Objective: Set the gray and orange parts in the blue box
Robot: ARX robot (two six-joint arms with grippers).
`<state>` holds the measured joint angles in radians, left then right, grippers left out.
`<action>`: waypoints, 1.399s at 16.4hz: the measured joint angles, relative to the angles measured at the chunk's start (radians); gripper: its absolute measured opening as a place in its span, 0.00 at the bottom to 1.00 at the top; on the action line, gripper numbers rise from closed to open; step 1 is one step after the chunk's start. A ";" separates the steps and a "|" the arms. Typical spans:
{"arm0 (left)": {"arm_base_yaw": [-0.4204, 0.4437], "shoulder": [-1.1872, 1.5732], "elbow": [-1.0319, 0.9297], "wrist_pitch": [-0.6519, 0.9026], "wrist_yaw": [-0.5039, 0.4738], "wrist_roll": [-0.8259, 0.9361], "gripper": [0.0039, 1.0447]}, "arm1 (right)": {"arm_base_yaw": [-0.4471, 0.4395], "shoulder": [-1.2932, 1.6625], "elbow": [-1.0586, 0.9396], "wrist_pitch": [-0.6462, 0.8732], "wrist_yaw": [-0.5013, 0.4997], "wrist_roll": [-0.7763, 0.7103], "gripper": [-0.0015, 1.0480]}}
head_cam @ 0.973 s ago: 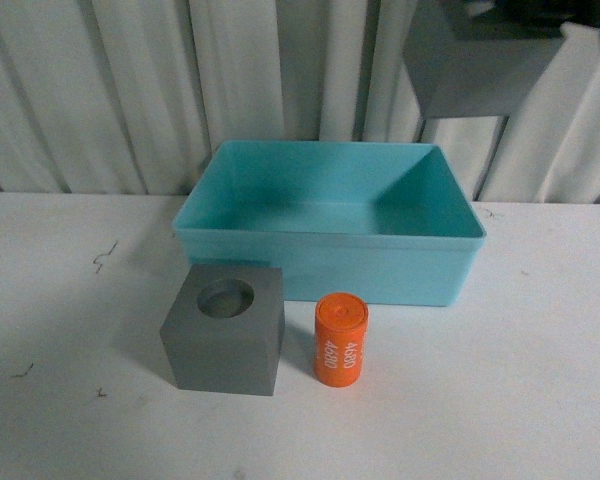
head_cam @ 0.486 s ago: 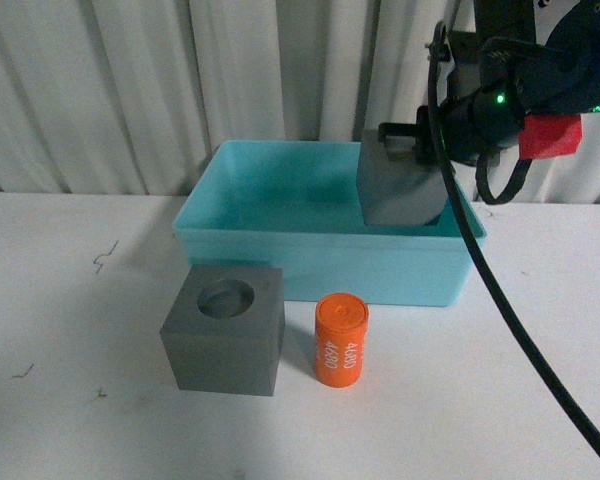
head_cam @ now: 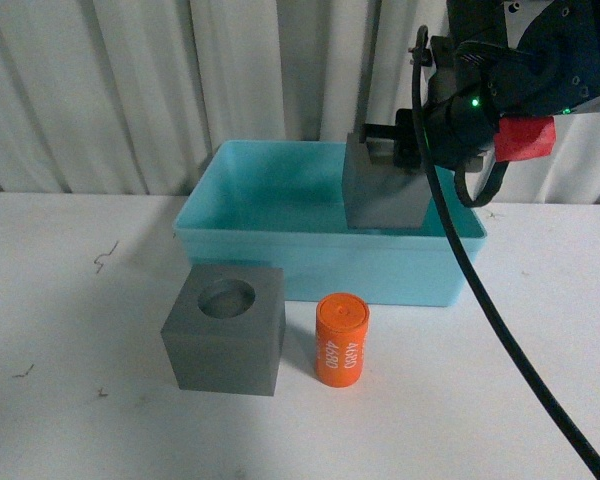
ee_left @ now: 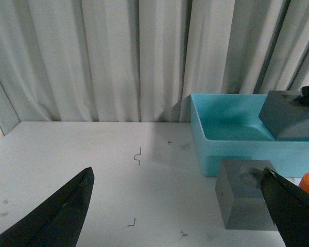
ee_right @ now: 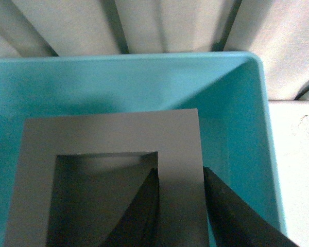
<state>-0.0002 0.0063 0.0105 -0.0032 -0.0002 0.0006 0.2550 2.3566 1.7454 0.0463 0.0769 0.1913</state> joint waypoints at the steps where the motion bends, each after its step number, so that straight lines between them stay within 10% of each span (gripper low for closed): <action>1: 0.000 0.000 0.000 0.000 0.000 0.000 0.94 | 0.003 0.001 0.000 0.008 0.003 0.000 0.35; 8: 0.000 0.000 0.000 0.000 -0.001 0.000 0.94 | -0.031 -0.158 -0.179 0.176 0.058 0.003 0.96; 13: 0.000 0.000 0.000 0.000 0.000 0.000 0.94 | -0.143 -0.711 -0.573 0.260 0.053 0.056 0.94; 18: 0.000 0.000 0.000 0.000 -0.001 0.000 0.94 | -0.182 -1.244 -1.151 -0.114 0.073 0.332 0.94; 21: 0.000 0.000 0.000 0.000 0.000 0.000 0.94 | -0.258 -1.389 -1.450 0.603 -0.070 -0.041 0.56; 23: 0.000 0.000 0.000 0.000 0.000 0.000 0.94 | -0.255 -1.447 -1.521 0.631 -0.074 -0.142 0.34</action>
<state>-0.0002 0.0063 0.0105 -0.0036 -0.0006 0.0006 -0.0002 0.9096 0.2241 0.6769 0.0032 0.0490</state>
